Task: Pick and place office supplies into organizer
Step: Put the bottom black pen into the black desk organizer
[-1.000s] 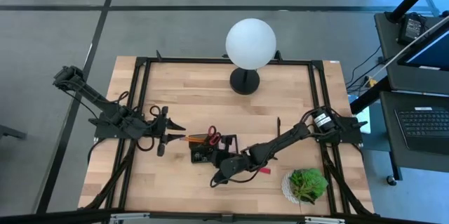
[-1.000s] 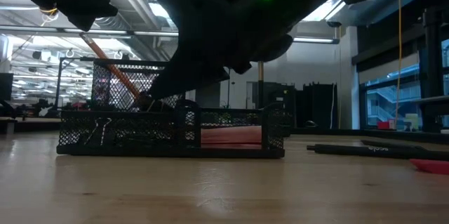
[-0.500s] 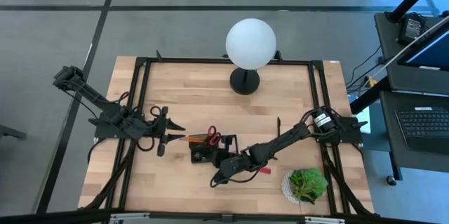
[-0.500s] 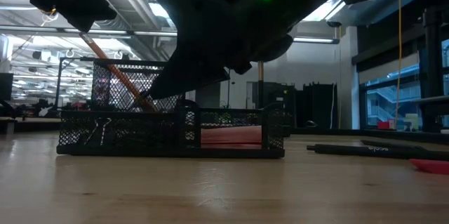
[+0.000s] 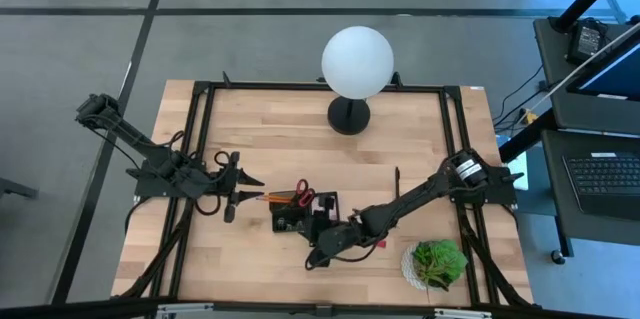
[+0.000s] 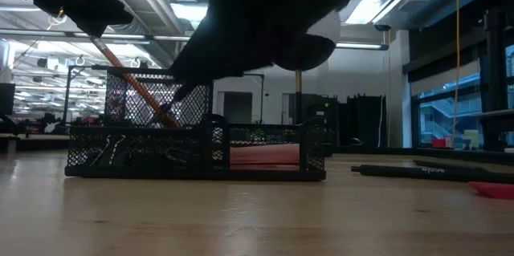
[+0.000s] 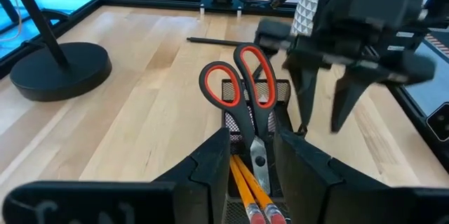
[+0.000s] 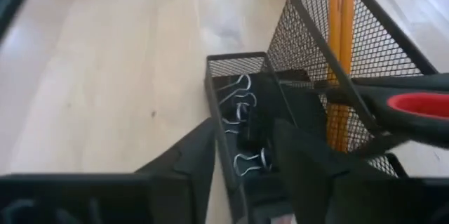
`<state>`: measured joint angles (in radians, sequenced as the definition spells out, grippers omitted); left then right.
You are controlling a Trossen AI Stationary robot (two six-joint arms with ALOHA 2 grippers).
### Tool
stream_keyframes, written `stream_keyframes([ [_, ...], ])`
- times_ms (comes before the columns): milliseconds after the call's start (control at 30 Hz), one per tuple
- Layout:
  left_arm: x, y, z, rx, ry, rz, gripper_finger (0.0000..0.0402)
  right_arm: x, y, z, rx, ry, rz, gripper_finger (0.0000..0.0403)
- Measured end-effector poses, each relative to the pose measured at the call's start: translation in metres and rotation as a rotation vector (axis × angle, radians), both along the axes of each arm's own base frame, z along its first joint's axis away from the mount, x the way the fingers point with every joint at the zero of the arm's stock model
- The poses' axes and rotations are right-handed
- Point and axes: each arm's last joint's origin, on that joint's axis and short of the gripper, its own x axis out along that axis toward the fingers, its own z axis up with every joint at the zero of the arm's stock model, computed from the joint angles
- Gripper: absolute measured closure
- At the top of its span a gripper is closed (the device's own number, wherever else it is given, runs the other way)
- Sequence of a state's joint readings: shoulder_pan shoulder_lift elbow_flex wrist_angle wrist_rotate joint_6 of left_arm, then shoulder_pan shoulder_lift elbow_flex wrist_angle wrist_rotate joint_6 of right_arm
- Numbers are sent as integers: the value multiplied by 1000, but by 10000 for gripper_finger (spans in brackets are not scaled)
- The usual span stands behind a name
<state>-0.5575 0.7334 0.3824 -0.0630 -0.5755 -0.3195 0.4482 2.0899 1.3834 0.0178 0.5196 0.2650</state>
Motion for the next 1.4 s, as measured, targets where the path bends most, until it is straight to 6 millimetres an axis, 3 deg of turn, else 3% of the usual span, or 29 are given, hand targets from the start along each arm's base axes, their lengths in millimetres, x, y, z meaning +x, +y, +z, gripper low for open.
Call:
stream_keyframes([
  [333,0,0,0,-9,0,3,296,-47,5,50,157,134,-112,209],
  [500,0,0,0,-9,2,4,296,-75,-2,56,188,316,-228,208],
  [633,0,0,-1,-6,6,4,296,-90,-11,50,186,486,-312,208],
  [967,0,0,-2,-7,20,8,296,-91,-42,20,210,650,-377,208],
  [1233,-1,1,-3,-16,28,13,296,-87,-74,0,291,750,-292,212],
  [1400,-1,1,-4,-12,36,13,296,-84,-83,-3,287,762,-255,221],
])
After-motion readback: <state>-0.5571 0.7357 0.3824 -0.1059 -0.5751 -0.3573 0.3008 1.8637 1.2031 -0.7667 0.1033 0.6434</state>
